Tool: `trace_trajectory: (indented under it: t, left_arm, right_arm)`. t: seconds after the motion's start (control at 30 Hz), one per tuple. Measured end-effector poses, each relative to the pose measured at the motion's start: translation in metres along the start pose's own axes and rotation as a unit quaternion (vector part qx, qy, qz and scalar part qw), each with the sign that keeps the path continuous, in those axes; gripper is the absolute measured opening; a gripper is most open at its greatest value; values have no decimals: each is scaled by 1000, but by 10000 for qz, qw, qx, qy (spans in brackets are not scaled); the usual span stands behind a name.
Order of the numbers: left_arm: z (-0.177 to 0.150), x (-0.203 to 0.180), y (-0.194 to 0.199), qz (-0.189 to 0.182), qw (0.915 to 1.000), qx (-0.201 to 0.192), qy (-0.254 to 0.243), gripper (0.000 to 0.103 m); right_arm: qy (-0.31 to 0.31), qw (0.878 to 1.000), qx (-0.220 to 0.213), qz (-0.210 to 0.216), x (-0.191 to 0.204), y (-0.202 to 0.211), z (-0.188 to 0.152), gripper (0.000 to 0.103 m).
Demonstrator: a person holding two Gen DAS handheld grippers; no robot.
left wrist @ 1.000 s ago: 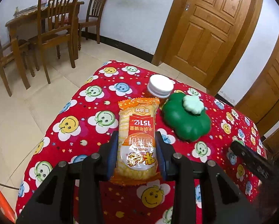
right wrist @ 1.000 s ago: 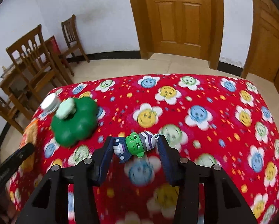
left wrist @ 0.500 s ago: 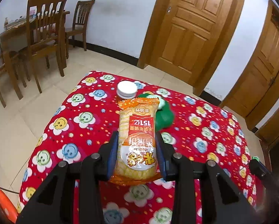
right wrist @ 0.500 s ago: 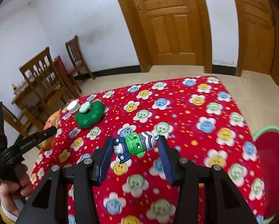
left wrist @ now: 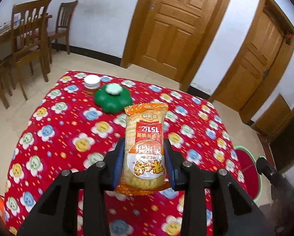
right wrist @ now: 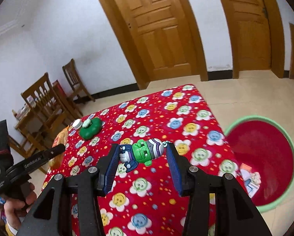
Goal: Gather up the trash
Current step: 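Carry the snack bag and green figure over the red bin and open both tools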
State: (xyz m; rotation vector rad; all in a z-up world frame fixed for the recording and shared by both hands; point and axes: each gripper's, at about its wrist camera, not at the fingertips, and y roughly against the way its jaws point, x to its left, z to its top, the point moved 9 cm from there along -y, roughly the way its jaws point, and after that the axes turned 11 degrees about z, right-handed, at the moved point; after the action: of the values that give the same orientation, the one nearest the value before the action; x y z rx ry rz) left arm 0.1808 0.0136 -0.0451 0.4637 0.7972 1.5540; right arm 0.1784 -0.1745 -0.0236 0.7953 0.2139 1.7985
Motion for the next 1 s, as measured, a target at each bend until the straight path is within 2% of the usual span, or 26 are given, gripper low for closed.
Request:
trace_trajectory:
  t: [0.5, 0.7, 0.87, 1.0]
  left_arm:
    - [-37, -73, 25, -382, 9973, 187, -599, 37]
    - [-50, -105, 24, -656, 9938, 326, -837, 37]
    - [-59, -130, 16, -708, 9908, 447, -1059, 37]
    - [-65, -155, 11, -813, 9874, 509, -1262, 37]
  right_arm:
    - [-716, 9956, -398, -465, -78, 66, -16, 49]
    - [-789, 9918, -402, -924, -107, 79, -23, 49]
    - [-694, 9882, -377, -1315, -129, 86, -27, 49]
    - [-691, 9863, -315, -1464, -148, 86, -30, 49]
